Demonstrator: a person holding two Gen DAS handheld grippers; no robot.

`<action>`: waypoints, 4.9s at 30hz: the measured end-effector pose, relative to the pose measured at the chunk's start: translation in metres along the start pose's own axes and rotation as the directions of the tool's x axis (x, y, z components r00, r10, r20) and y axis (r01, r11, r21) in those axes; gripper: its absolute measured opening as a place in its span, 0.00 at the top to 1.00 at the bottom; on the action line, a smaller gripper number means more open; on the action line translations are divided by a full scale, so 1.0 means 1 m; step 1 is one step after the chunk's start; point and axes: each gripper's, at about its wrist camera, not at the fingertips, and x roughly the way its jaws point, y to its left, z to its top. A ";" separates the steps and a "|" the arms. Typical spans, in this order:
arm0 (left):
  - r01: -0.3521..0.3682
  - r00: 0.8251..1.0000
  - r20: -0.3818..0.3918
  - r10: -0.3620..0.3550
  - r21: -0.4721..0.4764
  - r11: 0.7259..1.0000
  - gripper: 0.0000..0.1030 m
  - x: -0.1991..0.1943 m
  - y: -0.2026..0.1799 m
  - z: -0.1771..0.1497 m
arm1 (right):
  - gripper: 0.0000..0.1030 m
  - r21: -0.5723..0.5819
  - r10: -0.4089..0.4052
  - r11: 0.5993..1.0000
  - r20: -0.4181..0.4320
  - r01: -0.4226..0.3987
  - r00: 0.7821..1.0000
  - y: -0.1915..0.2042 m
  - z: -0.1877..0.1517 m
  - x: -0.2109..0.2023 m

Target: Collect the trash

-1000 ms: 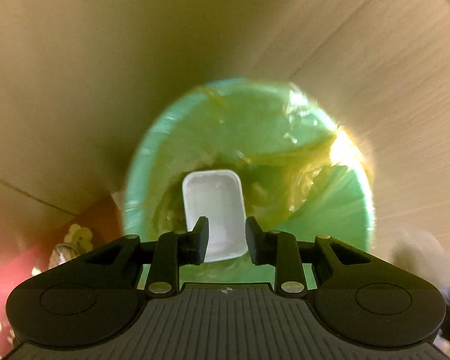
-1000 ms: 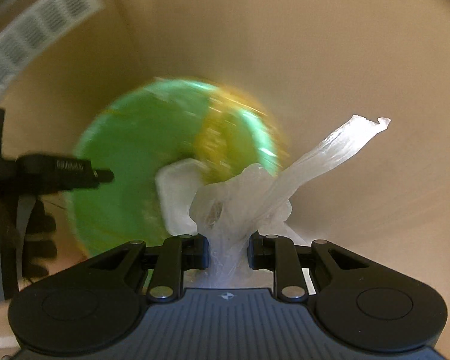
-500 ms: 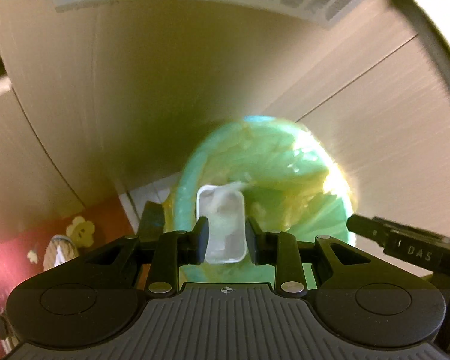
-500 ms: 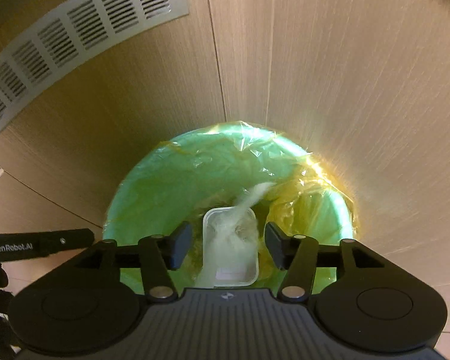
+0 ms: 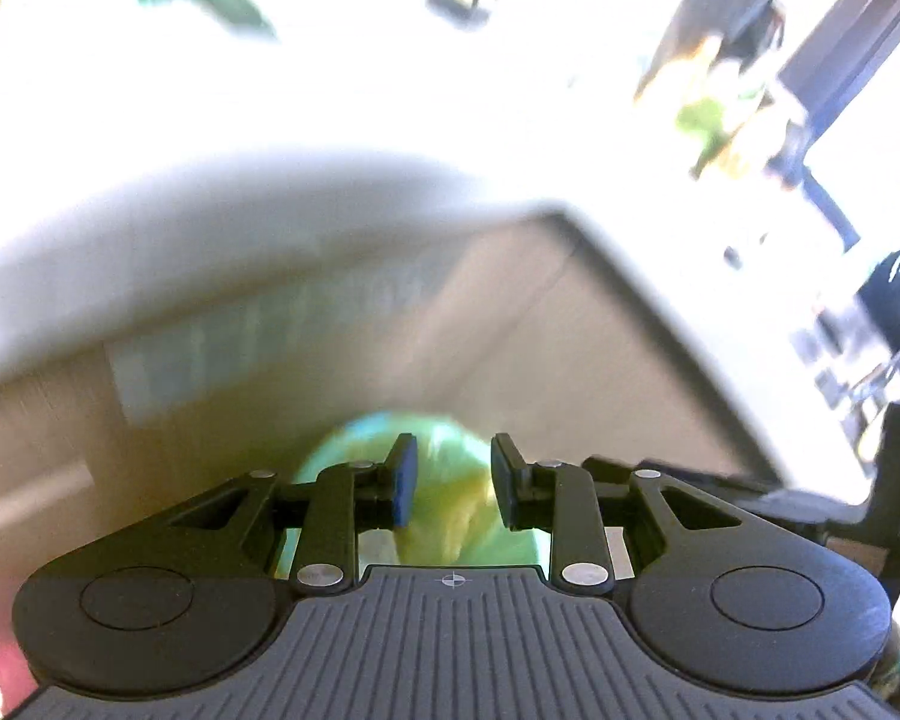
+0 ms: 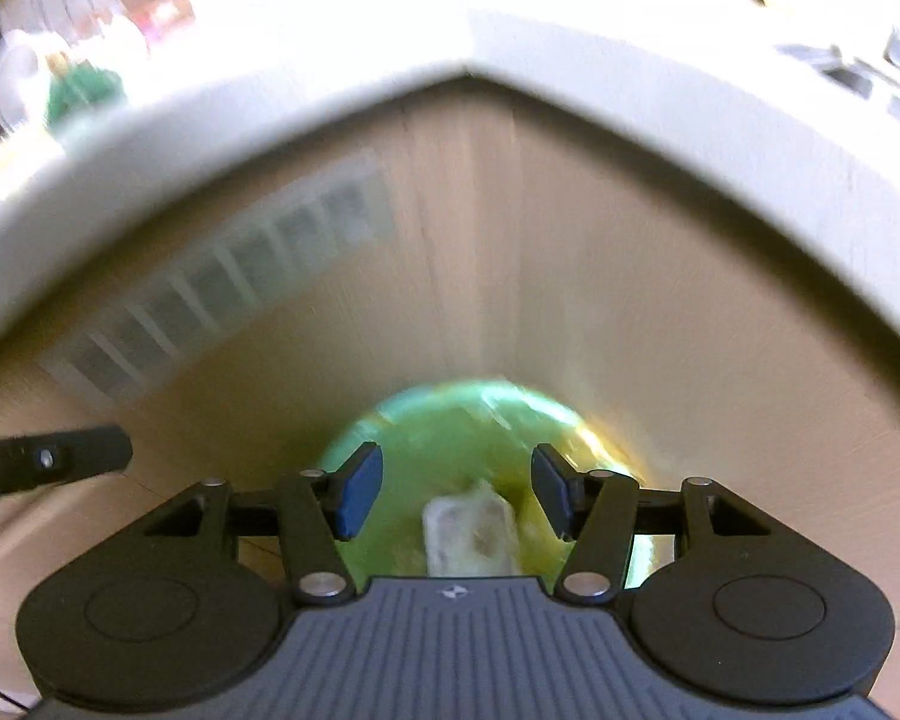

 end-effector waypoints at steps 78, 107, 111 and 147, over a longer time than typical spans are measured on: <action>-0.113 0.976 0.170 0.137 -0.145 0.983 0.71 -0.058 0.141 0.176 | 0.74 -0.396 0.135 0.918 0.285 -0.012 0.949 0.287 0.283 0.074; -0.337 0.935 0.231 0.269 0.341 0.877 0.63 0.100 0.099 0.284 | 0.51 -0.007 0.192 0.981 0.166 -0.193 0.967 0.115 0.225 0.035; -0.332 0.938 0.218 0.271 0.330 0.884 0.64 0.104 0.100 0.291 | 0.51 -0.017 0.188 0.982 0.165 -0.188 0.968 0.116 0.224 0.033; -0.174 0.972 0.147 0.182 -0.066 0.983 0.90 -0.054 0.129 0.177 | 0.61 -0.363 0.245 0.918 0.201 -0.160 0.949 0.323 0.281 0.070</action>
